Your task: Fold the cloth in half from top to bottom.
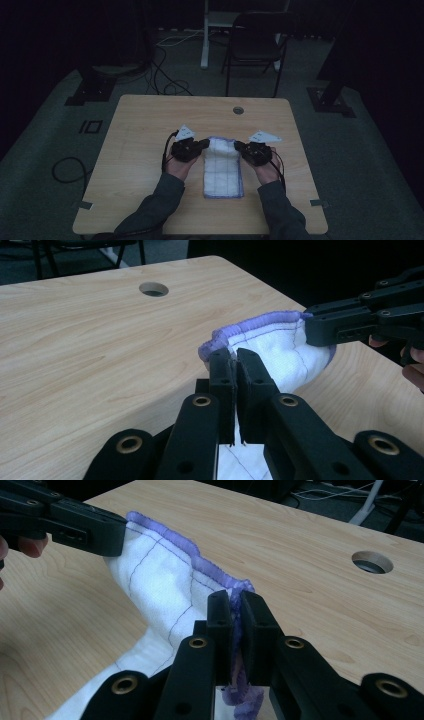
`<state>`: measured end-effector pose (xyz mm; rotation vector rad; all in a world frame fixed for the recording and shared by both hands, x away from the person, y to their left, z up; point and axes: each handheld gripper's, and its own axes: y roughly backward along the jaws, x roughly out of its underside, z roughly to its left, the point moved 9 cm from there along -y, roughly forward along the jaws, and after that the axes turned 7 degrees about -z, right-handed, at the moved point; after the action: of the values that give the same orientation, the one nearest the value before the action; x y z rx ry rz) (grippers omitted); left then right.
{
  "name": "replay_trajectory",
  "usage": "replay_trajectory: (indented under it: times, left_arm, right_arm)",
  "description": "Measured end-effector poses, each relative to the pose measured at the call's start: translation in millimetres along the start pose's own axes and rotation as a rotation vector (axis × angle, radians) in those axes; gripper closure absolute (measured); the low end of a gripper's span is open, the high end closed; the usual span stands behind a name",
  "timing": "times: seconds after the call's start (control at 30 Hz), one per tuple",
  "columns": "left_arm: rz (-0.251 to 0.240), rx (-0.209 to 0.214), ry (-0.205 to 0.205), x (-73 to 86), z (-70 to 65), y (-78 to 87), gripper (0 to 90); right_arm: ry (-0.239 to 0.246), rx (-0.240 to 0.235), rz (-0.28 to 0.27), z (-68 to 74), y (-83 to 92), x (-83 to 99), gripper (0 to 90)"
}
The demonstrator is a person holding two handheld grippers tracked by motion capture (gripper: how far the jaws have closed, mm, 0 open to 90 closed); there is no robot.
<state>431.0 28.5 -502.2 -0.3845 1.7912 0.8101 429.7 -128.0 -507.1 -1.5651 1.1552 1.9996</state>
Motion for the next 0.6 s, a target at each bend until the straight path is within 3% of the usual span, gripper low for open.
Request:
replay_trajectory:
  times: [0.3, 0.6]
  left_arm:
    - [-0.015, 0.017, 0.022, 8.4, -9.5, 7.4, 87.2]
    - [-0.007, 0.022, 0.015, 14.9, -14.9, 11.0, 87.2]
  right_arm:
    - [-0.011, -0.006, -0.011, 5.9, 7.4, 6.6, 84.8]
    - [-0.020, -0.014, -0.005, 8.9, 10.7, 14.7, 84.7]
